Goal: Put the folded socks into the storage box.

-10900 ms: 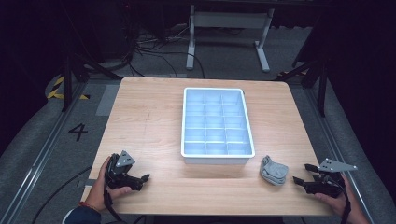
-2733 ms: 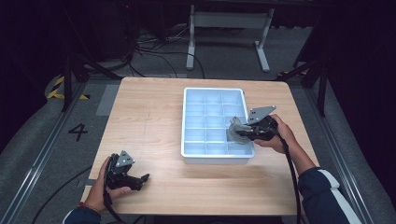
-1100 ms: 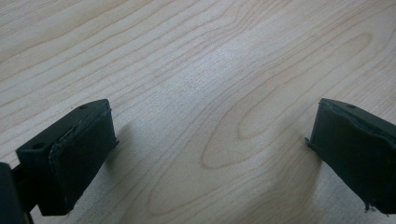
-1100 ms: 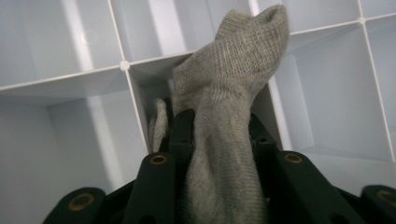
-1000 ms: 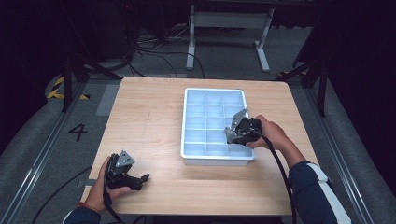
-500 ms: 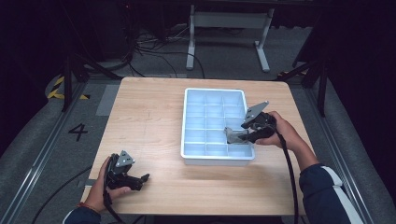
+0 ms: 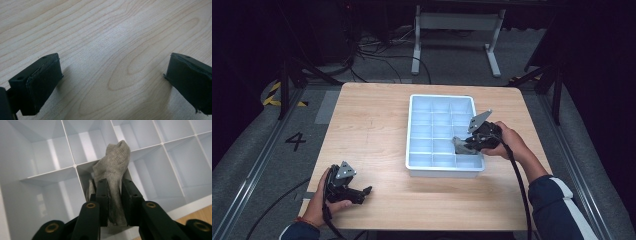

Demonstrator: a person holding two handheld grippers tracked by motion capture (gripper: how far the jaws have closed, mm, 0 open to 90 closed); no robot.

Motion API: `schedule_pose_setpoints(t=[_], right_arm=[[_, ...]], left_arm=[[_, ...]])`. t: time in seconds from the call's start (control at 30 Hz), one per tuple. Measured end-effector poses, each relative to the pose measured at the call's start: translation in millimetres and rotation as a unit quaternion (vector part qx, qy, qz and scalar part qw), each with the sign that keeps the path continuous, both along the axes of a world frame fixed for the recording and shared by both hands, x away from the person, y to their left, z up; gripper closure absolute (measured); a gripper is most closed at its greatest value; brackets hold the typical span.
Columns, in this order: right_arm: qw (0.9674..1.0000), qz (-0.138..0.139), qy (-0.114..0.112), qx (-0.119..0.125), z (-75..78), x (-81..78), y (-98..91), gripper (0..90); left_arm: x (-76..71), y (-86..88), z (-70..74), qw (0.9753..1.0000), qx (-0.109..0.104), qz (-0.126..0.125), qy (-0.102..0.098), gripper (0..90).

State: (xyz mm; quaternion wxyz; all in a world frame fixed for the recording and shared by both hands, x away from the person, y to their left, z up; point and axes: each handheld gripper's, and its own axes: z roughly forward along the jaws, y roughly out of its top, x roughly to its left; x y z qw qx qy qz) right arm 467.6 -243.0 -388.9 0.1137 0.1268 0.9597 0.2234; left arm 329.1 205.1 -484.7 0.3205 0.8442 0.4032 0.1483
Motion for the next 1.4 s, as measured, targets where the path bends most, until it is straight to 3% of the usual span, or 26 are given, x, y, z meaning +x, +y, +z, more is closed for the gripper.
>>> schedule_pose_setpoints(t=[0.2,0.33,0.53,0.67,0.87,1.2,1.4], right_arm=[[0.9992,-0.003,0.015,-0.036,-8.0,3.3,7.1,82.0],[0.9988,-0.007,0.020,-0.045,-11.2,5.4,9.2,82.2],[0.9965,-0.007,0.017,-0.081,-18.6,5.7,18.9,82.6],[0.9957,-0.012,0.015,-0.091,-20.2,6.7,21.0,82.8],[0.9960,-0.016,0.015,-0.087,-21.9,6.6,20.7,82.8],[0.9987,-0.022,0.014,-0.044,-17.4,4.2,10.3,81.8],[0.9992,-0.022,0.009,-0.031,-13.4,1.9,7.7,80.6]], left_arm=[[0.1,0.1,0.0,1.0000,0.000,0.000,0.000,0.5],[0.1,0.1,0.0,1.0000,0.000,0.000,0.000,0.5],[0.0,0.0,0.0,1.0000,0.000,0.000,0.000,0.5],[0.0,0.0,0.0,1.0000,0.000,0.000,0.000,0.5],[0.0,0.0,0.0,1.0000,0.000,0.000,0.000,0.5],[0.0,0.0,0.0,1.0000,0.000,0.000,0.000,0.5],[0.0,0.0,0.0,1.0000,0.000,0.000,0.000,0.5]])
